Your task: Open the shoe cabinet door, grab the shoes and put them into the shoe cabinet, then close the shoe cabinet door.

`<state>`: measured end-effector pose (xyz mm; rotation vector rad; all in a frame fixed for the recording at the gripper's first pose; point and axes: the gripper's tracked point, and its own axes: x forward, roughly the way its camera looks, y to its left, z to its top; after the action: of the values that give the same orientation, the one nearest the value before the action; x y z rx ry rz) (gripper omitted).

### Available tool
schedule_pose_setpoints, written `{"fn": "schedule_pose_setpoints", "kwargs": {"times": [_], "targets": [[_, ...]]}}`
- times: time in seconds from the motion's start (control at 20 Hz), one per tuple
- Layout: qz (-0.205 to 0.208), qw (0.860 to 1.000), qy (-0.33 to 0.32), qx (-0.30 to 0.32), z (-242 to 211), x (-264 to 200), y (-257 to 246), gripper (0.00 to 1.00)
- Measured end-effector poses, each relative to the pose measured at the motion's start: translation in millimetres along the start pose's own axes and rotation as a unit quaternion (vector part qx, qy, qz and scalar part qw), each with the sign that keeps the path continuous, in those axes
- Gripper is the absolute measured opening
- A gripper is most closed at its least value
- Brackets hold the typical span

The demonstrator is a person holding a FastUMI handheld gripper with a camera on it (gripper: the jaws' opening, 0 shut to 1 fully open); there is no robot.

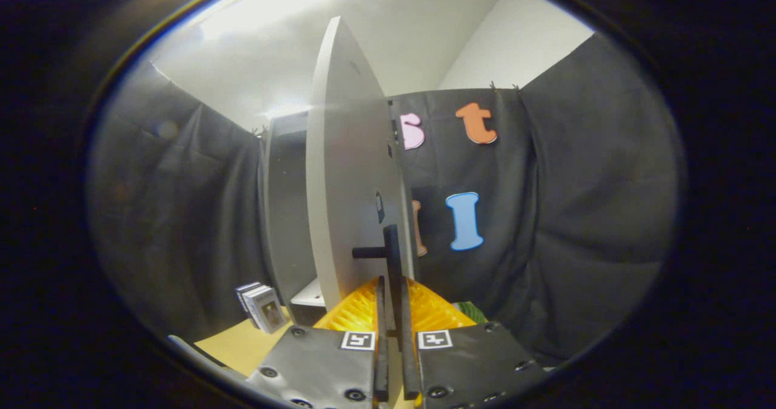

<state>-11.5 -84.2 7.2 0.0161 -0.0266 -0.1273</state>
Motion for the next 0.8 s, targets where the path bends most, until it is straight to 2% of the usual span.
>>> {"fn": "schedule_pose_setpoints", "kwargs": {"times": [0.5, 0.8], "targets": [[-0.058, 0.998, -0.016, 0.014, 7.5, -10.7, -41.5, 0.1], [-0.052, 0.998, -0.034, 0.005, 18.6, -29.7, -33.5, 0.1]]}}
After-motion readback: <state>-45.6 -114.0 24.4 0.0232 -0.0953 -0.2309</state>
